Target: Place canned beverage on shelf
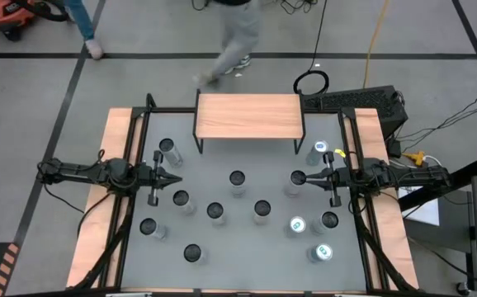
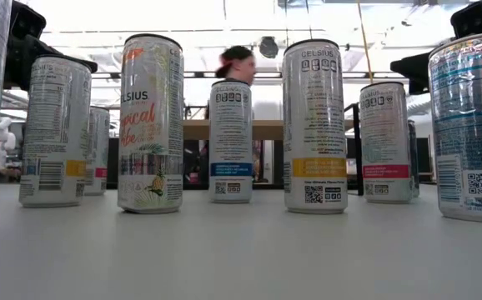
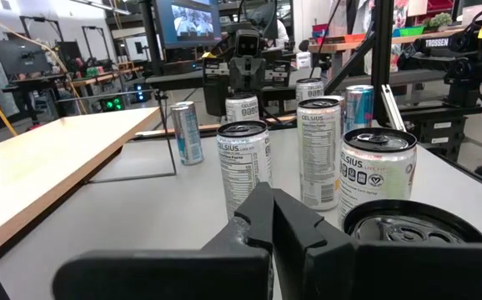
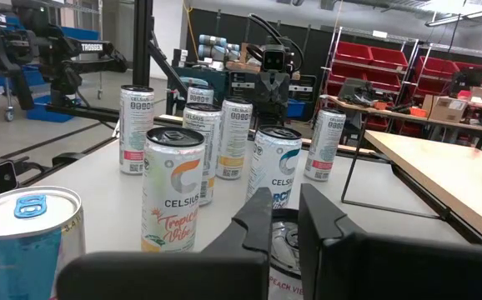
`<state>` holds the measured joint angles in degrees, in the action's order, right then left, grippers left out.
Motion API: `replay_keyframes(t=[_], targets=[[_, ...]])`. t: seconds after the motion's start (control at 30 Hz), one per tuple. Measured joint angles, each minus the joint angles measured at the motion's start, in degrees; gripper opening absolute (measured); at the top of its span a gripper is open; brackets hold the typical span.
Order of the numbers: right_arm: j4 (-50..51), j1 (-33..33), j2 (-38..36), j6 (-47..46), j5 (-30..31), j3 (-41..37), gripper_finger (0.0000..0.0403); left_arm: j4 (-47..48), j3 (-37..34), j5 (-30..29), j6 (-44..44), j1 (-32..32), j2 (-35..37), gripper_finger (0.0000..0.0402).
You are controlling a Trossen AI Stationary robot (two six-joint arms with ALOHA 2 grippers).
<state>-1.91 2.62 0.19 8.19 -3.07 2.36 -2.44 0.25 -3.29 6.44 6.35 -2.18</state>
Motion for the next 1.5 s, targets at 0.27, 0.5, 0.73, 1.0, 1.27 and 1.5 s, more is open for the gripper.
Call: replay_keyframes(t=[0.27, 0.5, 0.73, 1.0, 1.27, 1.5], targets=[[0.0, 0.0, 0.0, 0.0, 0.0, 0.0, 0.0, 0.0, 0.0, 0.0, 0.0, 0.0, 0.0, 0.0001], [0.0, 0.0, 0.0, 0.0, 0.0, 0.0, 0.0, 0.0, 0.0, 0.0, 0.0, 0.0, 0.0, 0.0001], [0.0, 0.0, 0.0, 0.0, 0.0, 0.0, 0.0, 0.0, 0.0, 0.0, 0.0, 0.0, 0.0, 0.0001], [0.0, 0.0, 0.0, 0.0, 0.0, 0.0, 0.0, 0.0, 0.0, 0.0, 0.0, 0.0, 0.0, 0.0001], [0.0, 0.0, 0.0, 0.0, 0.0, 0.0, 0.0, 0.0, 0.0, 0.0, 0.0, 0.0, 0.0, 0.0001], [0.0, 0.0, 0.0, 0.0, 0.0, 0.0, 0.0, 0.0, 0.0, 0.0, 2.6, 0.0, 0.0, 0.0001]])
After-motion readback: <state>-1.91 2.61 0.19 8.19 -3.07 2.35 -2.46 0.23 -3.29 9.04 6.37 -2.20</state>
